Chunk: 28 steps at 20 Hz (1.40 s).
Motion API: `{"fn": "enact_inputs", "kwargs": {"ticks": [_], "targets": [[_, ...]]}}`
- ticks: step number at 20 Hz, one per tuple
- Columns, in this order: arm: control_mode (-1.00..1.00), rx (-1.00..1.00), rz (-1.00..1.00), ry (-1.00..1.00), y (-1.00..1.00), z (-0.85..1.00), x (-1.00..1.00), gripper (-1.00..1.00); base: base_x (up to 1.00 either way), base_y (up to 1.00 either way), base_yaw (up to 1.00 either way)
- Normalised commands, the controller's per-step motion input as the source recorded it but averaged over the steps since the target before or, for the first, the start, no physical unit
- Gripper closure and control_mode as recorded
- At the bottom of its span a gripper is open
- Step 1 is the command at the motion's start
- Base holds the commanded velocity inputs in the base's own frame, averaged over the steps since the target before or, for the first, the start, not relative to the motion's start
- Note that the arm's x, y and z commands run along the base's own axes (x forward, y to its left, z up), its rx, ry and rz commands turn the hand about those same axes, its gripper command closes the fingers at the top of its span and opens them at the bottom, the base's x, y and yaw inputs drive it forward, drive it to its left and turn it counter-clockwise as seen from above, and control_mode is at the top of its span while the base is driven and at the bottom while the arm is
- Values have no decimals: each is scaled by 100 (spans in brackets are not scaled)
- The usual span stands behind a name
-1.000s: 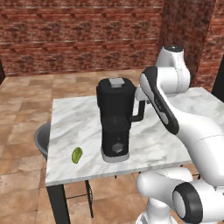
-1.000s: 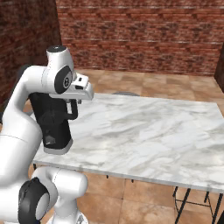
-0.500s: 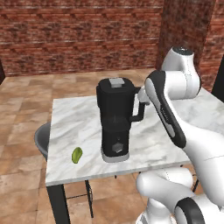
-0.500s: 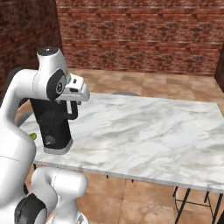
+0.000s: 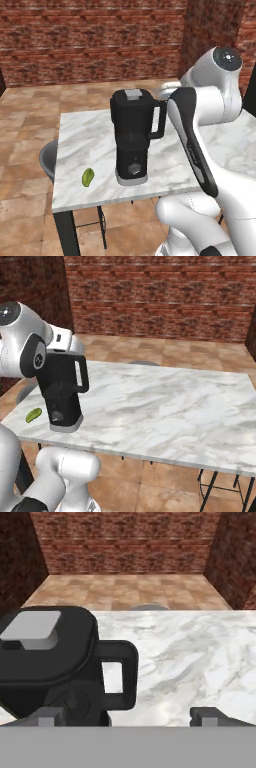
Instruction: Open the blender lid, put the mango in the blender, close the lid, and start the blender.
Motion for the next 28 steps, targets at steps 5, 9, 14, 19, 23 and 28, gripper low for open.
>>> {"fn": "enact_inputs", "kwargs": {"ticks": [5,9,14,19,23,28], "targets": [[-100,0,-9,-8,75,74,6,-100,0,0,0],[-100,0,-8,5,87,12,38,-100,0,0,0],[-100,0,-1,20,54,-8,63,-100,0,0,0],[-100,0,0,17,3,-25,42,-100,0,0,0],[-100,0,0,8,0,-32,29,-100,0,0,0],[-100,3,0,1,0,-33,7,-100,0,0,0]]}}
